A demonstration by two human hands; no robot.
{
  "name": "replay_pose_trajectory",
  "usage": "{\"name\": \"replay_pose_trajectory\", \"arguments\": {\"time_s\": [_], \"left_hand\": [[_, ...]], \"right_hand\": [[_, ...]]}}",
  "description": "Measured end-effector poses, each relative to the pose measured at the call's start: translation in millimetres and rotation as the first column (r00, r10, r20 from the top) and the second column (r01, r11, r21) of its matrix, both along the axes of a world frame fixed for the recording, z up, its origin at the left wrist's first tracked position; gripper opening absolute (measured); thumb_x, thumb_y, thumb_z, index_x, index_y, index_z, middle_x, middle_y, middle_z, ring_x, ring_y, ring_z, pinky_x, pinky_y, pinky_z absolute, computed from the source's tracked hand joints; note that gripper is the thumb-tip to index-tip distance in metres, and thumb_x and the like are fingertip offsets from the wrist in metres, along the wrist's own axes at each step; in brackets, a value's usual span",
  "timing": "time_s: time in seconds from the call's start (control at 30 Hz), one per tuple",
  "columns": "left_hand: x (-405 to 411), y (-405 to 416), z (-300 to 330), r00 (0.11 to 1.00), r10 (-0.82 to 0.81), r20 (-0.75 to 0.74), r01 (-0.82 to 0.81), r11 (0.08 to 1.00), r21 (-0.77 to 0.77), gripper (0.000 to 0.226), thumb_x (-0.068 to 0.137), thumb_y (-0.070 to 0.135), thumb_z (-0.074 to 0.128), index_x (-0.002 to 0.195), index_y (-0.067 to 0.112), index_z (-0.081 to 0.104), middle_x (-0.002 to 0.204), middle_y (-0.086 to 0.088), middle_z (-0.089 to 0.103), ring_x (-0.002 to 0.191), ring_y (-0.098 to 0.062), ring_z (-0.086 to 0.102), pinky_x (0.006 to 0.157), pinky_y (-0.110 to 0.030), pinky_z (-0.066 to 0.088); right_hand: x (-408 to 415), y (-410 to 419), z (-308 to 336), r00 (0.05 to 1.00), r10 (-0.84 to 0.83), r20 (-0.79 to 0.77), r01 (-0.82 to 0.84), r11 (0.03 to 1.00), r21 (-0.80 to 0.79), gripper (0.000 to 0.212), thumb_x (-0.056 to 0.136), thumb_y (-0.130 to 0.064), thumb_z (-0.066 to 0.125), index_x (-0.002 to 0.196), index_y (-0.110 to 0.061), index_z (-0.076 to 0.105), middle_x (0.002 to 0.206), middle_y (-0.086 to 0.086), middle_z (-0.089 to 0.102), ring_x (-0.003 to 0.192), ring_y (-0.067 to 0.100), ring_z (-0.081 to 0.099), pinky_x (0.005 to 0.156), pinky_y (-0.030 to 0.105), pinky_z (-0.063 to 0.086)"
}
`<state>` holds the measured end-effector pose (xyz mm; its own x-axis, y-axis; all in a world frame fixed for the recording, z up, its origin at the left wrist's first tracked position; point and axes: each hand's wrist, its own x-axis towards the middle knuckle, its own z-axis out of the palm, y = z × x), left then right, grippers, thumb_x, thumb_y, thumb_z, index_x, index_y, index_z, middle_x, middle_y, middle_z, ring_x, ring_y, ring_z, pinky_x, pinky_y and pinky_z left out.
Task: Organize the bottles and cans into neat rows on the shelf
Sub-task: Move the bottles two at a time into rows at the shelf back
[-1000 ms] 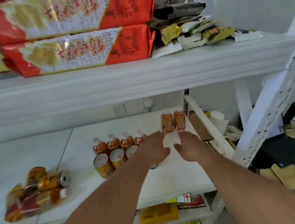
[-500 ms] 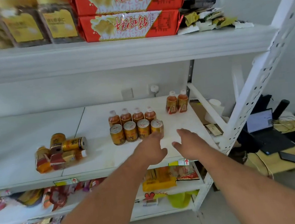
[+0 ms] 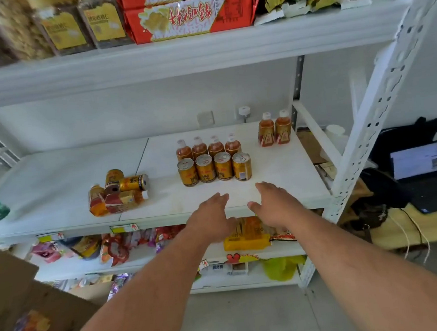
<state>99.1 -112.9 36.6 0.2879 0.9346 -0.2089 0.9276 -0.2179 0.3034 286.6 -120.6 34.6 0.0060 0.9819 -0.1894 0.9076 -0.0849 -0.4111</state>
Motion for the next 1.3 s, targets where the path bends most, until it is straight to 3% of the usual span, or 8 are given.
{"name": "replay_pose_trajectory", "arguments": {"time_s": [0.27, 0.63, 0.87, 1.0, 1.13, 1.3], "left_hand": [[-35.9, 14.7, 4.8, 0.998, 0.041, 0.040, -0.043, 0.997, 0.058, 0.076, 0.090, 0.044, 0.056, 0.154, 0.023, 0.022, 0.161, -0.002, 0.019, 0.143, -0.025, 0.026, 0.113, -0.043, 0.030], [-90.2, 95.4, 12.9, 0.991, -0.044, 0.125, 0.032, 0.995, 0.098, 0.072, 0.088, 0.045, 0.058, 0.150, 0.022, 0.029, 0.151, -0.003, 0.038, 0.130, -0.028, 0.043, 0.101, -0.042, 0.041], [-90.5, 142.0, 26.7, 0.962, -0.130, 0.239, 0.107, 0.989, 0.106, 0.055, 0.081, 0.034, 0.063, 0.133, 0.026, 0.045, 0.124, -0.001, 0.058, 0.110, -0.026, 0.058, 0.088, -0.046, 0.051], [-76.8, 176.8, 35.6, 0.949, -0.182, 0.259, 0.144, 0.977, 0.159, 0.062, 0.077, 0.030, 0.067, 0.133, 0.021, 0.042, 0.125, -0.004, 0.053, 0.112, -0.028, 0.053, 0.083, -0.039, 0.047], [-60.0, 216.0, 38.5, 0.974, -0.177, 0.140, 0.148, 0.970, 0.195, 0.083, 0.081, 0.036, 0.069, 0.151, 0.023, 0.025, 0.154, -0.001, 0.034, 0.135, -0.024, 0.038, 0.104, -0.044, 0.039], [-38.2, 256.5, 31.2, 0.987, -0.147, 0.071, 0.131, 0.972, 0.194, 0.092, 0.080, 0.035, 0.073, 0.154, 0.028, 0.019, 0.159, 0.004, 0.026, 0.140, -0.022, 0.031, 0.109, -0.043, 0.032]], "right_hand": [[-33.6, 20.8, 9.1, 1.000, -0.018, -0.005, 0.018, 0.999, 0.037, 0.073, 0.096, -0.055, 0.052, 0.154, -0.019, 0.028, 0.158, 0.006, 0.038, 0.138, 0.030, 0.043, 0.105, 0.045, 0.042], [-77.1, 76.3, 22.1, 0.991, -0.132, -0.001, 0.132, 0.988, 0.074, 0.062, 0.093, -0.056, 0.057, 0.143, -0.022, 0.041, 0.141, 0.007, 0.054, 0.122, 0.031, 0.055, 0.096, 0.044, 0.048], [-80.3, 110.2, 27.1, 0.976, -0.219, -0.018, 0.219, 0.970, 0.108, 0.061, 0.090, -0.051, 0.062, 0.139, -0.018, 0.047, 0.135, 0.008, 0.056, 0.116, 0.031, 0.057, 0.090, 0.040, 0.048], [-68.8, 134.1, 27.6, 0.967, -0.253, -0.032, 0.255, 0.962, 0.100, 0.060, 0.091, -0.050, 0.062, 0.138, -0.016, 0.046, 0.139, 0.011, 0.053, 0.121, 0.032, 0.054, 0.095, 0.043, 0.048], [-52.5, 160.3, 28.1, 0.968, -0.242, -0.070, 0.248, 0.963, 0.109, 0.064, 0.092, -0.046, 0.063, 0.143, -0.012, 0.044, 0.144, 0.013, 0.051, 0.126, 0.033, 0.053, 0.097, 0.042, 0.045], [-31.9, 196.4, 26.1, 0.973, -0.203, -0.106, 0.209, 0.976, 0.057, 0.068, 0.092, -0.043, 0.065, 0.148, -0.014, 0.039, 0.150, 0.010, 0.047, 0.132, 0.030, 0.049, 0.100, 0.038, 0.041]]}}
